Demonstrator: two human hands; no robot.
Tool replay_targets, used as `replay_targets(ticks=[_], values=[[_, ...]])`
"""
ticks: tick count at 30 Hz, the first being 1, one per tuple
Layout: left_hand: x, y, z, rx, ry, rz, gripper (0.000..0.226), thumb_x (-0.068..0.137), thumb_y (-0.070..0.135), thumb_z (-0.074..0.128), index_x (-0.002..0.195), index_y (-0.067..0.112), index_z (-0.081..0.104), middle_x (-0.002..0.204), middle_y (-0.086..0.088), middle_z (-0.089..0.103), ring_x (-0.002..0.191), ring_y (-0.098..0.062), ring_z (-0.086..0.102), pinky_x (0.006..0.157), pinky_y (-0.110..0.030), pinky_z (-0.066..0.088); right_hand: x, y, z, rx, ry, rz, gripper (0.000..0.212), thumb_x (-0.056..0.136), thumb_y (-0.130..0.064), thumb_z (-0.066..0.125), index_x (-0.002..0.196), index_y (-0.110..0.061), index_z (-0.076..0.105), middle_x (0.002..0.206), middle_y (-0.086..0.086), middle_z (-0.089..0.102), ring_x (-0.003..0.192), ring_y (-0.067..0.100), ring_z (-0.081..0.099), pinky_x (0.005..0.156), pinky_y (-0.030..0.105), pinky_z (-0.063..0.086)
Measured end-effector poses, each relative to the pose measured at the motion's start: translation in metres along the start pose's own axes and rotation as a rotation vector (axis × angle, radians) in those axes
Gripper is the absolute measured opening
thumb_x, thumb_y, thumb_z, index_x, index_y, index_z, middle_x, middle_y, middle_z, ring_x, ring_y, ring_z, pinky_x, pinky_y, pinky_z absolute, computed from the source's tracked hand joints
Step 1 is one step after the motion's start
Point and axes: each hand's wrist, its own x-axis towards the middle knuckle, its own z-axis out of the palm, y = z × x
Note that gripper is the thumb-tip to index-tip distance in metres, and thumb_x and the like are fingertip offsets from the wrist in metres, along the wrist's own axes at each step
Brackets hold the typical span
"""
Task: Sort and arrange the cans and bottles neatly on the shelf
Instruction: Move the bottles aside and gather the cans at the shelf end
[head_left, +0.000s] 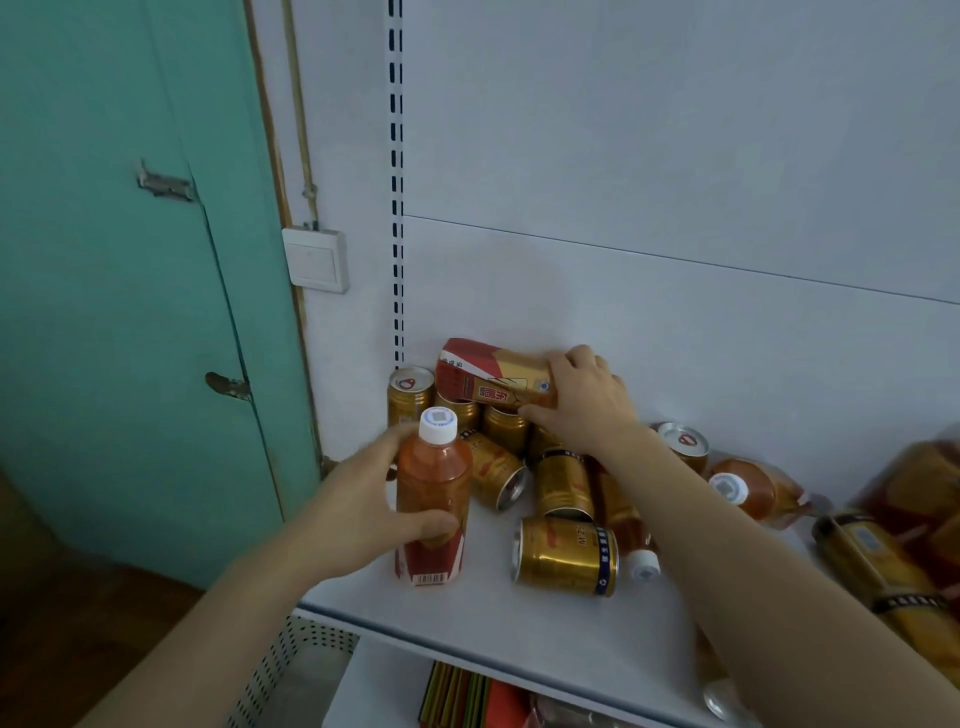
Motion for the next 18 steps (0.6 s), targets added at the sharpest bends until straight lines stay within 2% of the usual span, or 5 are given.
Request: replay_targets(ticks=[6,8,12,16,18], values=[[0.006,-0.006,0.001,-0.061,-0.016,0.012,0.072,0.065,0.065,0.091,0.114,0.079,0.040,0.118,0.040,0.060,0.111,0.007,0.060,0.099,-0.029,0.052,0.003,-0.008,-0.026,0.060,-0.046,-0.027,0.078,0.078,-0.070,0.078,0.142,-0.034,0.051,0.128,-0.004,0.063,0.114,0.024,0.062,0.095,0.047,0.057],[0.010,-0.007,-0.001,-0.057,0.015,0.048,0.074,0.064,0.066,0.091,0.118,0.077,0.042,0.118,0.041,0.062,0.111,0.008,0.061,0.096,-0.026,0.052,-0.001,-0.014,-0.045,0.118,0.021,-0.046,0.078,0.073,-0.068,0.082,0.140,-0.039,0.054,0.122,-0.009,0.064,0.111,0.021,0.062,0.092,0.043,0.056],[0.014,-0.012,-0.009,-0.061,0.054,0.044,0.091,0.066,0.066,0.089,0.139,0.063,0.036,0.126,0.035,0.060,0.113,-0.004,0.064,0.102,-0.036,0.055,-0.022,-0.037,-0.086,0.249,0.194,-0.089,0.080,0.069,-0.059,0.090,0.140,-0.042,0.056,0.129,-0.010,0.064,0.112,0.019,0.062,0.087,0.036,0.052],[0.020,-0.020,-0.027,-0.171,0.139,0.102,0.089,0.062,0.073,0.085,0.136,0.061,0.036,0.115,0.042,0.053,0.102,0.007,0.060,0.093,-0.027,0.050,-0.060,-0.057,-0.118,0.461,0.253,-0.029,0.084,0.063,-0.054,0.095,0.130,-0.052,0.043,0.126,-0.015,0.062,0.092,0.008,0.066,0.076,0.033,0.054],[0.020,-0.021,-0.034,-0.218,0.166,0.126,0.085,0.059,0.078,0.082,0.130,0.063,0.037,0.112,0.043,0.055,0.101,0.013,0.060,0.087,-0.019,0.047,-0.082,-0.067,-0.124,0.517,0.228,-0.010,0.085,0.058,-0.057,0.093,0.127,-0.056,0.045,0.121,-0.021,0.063,0.093,0.004,0.068,0.077,0.033,0.059]])
